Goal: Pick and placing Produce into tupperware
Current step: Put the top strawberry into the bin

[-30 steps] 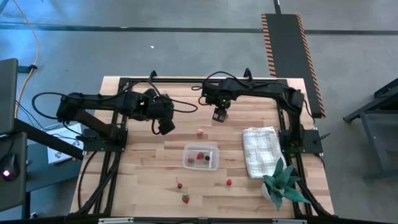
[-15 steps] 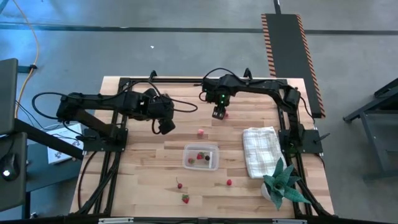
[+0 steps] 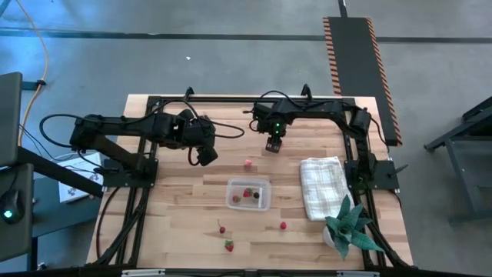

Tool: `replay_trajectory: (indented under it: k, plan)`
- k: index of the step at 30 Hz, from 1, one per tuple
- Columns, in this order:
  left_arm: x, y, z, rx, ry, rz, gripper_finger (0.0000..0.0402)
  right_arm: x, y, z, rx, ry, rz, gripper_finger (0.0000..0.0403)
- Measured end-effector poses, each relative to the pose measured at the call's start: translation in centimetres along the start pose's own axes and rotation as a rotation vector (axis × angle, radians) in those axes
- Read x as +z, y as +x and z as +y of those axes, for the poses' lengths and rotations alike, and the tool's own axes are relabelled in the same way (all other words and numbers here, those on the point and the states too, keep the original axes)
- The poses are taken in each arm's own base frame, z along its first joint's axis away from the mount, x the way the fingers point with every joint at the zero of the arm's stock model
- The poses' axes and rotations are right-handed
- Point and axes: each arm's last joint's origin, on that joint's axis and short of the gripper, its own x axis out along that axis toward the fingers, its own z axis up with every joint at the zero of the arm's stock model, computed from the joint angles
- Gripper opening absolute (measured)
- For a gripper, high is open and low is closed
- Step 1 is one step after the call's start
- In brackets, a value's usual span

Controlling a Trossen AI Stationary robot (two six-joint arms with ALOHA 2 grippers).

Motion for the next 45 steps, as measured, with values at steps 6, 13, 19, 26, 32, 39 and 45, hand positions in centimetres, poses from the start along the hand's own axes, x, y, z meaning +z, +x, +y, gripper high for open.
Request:
replay_trajectory:
  k: [6,13,19,26,32,39,45]
  plan:
    - [0.0,0.0,0.0,0.0,-0.001,0.0,0.0225,0.2,0.3,0.0,-0.005,-0.006,-0.034,0.0184]
    - [0.0,0.0,0.0,0.0,-0.005,-0.001,0.0225,0.4,0.3,-0.1,-0.007,-0.01,-0.051,0.0184]
    - [0.0,0.0,0.0,-0.002,-0.01,-0.003,0.0225,0.4,0.3,-0.1,-0.007,-0.012,-0.054,0.0184]
    - [0.0,0.0,0.0,-0.002,-0.01,-0.003,0.0225,0.5,0.9,-0.1,0.006,-0.004,-0.047,0.0184]
    - [0.1,0.0,0.0,-0.002,-0.012,-0.005,0.0225,0.7,1.9,-0.1,0.009,0.001,-0.031,0.0184]
    - [0.1,0.0,0.0,-0.003,-0.012,-0.006,0.0225,0.7,1.9,-0.1,0.01,0.022,-0.031,0.0112]
    - [0.1,0.0,0.0,-0.003,-0.013,-0.006,0.0225,0.7,1.9,-0.1,0.011,0.026,-0.031,0.0013]
